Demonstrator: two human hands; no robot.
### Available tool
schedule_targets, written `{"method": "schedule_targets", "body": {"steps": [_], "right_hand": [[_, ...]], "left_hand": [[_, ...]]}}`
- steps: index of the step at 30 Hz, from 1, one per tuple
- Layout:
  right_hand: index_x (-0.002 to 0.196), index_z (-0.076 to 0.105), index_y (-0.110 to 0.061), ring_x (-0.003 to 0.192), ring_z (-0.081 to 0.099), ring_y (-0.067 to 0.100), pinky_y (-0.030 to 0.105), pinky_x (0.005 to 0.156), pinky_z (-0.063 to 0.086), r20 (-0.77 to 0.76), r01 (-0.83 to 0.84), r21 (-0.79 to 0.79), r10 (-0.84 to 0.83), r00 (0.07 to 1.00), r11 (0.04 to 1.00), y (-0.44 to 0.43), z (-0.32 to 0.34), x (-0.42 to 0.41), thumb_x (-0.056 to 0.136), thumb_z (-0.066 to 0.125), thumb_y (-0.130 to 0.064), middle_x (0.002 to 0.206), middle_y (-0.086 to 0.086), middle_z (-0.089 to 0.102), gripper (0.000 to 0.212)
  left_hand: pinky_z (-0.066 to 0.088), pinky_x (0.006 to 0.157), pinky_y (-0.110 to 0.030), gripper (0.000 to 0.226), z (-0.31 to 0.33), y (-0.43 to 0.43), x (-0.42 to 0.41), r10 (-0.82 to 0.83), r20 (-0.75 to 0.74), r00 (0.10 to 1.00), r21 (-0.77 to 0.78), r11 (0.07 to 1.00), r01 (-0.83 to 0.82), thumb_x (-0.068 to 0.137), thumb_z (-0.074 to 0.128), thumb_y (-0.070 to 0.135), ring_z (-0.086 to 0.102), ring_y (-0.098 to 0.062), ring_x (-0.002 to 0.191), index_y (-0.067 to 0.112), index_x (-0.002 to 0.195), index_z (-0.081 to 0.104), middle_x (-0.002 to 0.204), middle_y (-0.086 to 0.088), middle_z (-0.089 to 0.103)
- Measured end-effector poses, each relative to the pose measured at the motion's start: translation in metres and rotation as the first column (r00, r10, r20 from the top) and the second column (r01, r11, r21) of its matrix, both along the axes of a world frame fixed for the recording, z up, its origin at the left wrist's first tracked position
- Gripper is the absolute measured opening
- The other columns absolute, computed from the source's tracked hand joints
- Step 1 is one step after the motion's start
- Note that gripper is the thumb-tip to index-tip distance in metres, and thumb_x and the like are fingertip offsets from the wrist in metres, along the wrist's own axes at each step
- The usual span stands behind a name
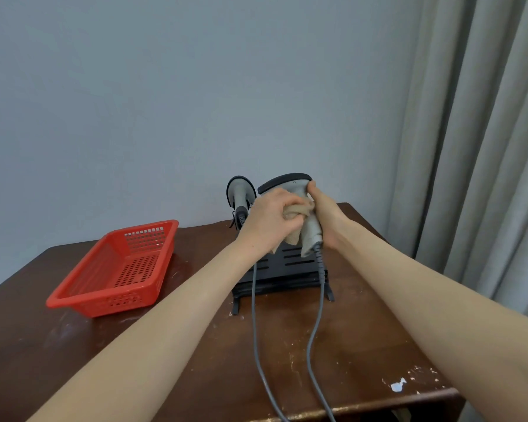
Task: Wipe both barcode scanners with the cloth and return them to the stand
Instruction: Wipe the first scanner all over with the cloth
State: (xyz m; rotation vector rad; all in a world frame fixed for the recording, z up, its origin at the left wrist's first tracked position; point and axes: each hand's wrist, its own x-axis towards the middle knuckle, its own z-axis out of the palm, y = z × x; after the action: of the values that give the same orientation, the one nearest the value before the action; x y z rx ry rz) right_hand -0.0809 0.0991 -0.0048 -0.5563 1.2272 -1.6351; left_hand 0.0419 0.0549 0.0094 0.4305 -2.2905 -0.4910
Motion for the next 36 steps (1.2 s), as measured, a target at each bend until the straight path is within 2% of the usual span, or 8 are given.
{"method": "schedule_targets", "body": {"steps": [4,10,15,21,24,27,32,36], "right_hand": [[0.097,0.063,-0.009,0.057,0.064,0.020,0.028,0.056,0.051,-0.013,0.003,0.007,-0.003,1.000,1.000,0.000,0.004,0.000,0.095,0.037,-0.059,0.070,0.008,0.067,0.057],[0.089,0.064,-0.009,0.055,0.067,0.019,0.025,0.052,0.054,-0.035,0.034,0.020,-0.033,0.999,0.999,0.003,0.005,-0.005,0.095,0.037,-0.059,0.066,0.007,0.069,0.058],[0.106,0.059,-0.010,0.056,0.062,0.020,0.027,0.052,0.052,-0.010,-0.008,0.017,0.009,1.000,1.000,0.002,0.007,0.002,0.094,0.040,-0.059,0.072,0.008,0.064,0.054],[0.086,0.062,-0.010,0.059,0.063,0.021,0.031,0.060,0.051,-0.012,0.018,0.043,-0.017,1.000,0.999,0.002,0.006,-0.001,0.093,0.045,-0.056,0.066,0.006,0.065,0.050],[0.088,0.066,-0.010,0.066,0.065,0.022,0.034,0.070,0.053,0.047,-0.017,0.000,0.017,0.999,1.000,0.003,0.004,0.002,0.093,0.047,-0.054,0.074,0.009,0.068,0.048],[0.090,0.064,-0.012,0.060,0.061,0.020,0.030,0.060,0.051,-0.008,-0.039,0.003,0.039,0.999,0.999,0.003,0.006,0.006,0.094,0.044,-0.055,0.071,0.007,0.066,0.047],[0.083,0.063,-0.010,0.050,0.062,0.018,0.022,0.048,0.050,-0.007,-0.003,0.040,0.003,1.000,0.999,0.003,0.005,0.002,0.094,0.045,-0.052,0.060,0.006,0.065,0.047],[0.090,0.064,-0.012,0.058,0.063,0.019,0.027,0.057,0.052,0.001,-0.041,0.009,0.041,0.999,0.999,0.002,0.005,0.004,0.094,0.046,-0.054,0.068,0.006,0.067,0.046]], "left_hand": [[0.048,0.088,-0.024,0.022,0.009,0.000,-0.001,0.142,-0.112,0.984,0.133,0.983,-0.127,0.081,0.067,0.012,0.059,-0.010,0.096,0.015,0.103,0.069,0.102,0.003,0.065],[0.046,0.078,-0.019,0.017,0.001,0.007,0.007,-0.113,0.087,0.990,0.105,0.989,0.103,0.076,0.068,0.007,0.059,-0.008,0.084,0.019,0.086,0.073,0.088,0.007,0.063],[0.043,0.084,-0.017,0.026,0.013,-0.006,0.003,0.116,-0.103,0.988,0.171,0.980,-0.098,0.081,0.066,0.012,0.055,-0.007,0.095,0.018,0.106,0.069,0.099,0.007,0.060],[0.042,0.073,-0.010,0.028,0.008,0.012,0.010,-0.144,0.165,0.976,0.109,0.986,0.127,0.075,0.061,0.003,0.055,-0.002,0.080,0.025,0.085,0.075,0.085,0.014,0.059],[0.042,0.076,-0.017,0.030,0.015,0.004,0.004,-0.028,0.050,0.998,0.076,0.997,0.024,0.077,0.059,0.006,0.055,-0.009,0.085,0.028,0.091,0.074,0.086,0.006,0.058],[0.037,0.071,-0.011,0.031,0.021,0.000,-0.001,0.142,-0.037,0.989,0.119,0.983,-0.137,0.081,0.057,0.010,0.051,-0.010,0.086,0.025,0.103,0.073,0.085,0.009,0.052],[0.047,0.079,-0.023,0.030,0.023,0.008,0.003,-0.108,0.348,0.931,0.110,0.991,0.074,0.072,0.059,0.010,0.058,-0.008,0.084,0.032,0.083,0.077,0.082,0.017,0.062],[0.042,0.074,-0.024,0.029,0.029,0.002,0.004,0.078,0.078,0.994,0.070,0.994,-0.084,0.078,0.057,0.009,0.054,-0.015,0.083,0.026,0.092,0.076,0.083,0.000,0.059]]}}
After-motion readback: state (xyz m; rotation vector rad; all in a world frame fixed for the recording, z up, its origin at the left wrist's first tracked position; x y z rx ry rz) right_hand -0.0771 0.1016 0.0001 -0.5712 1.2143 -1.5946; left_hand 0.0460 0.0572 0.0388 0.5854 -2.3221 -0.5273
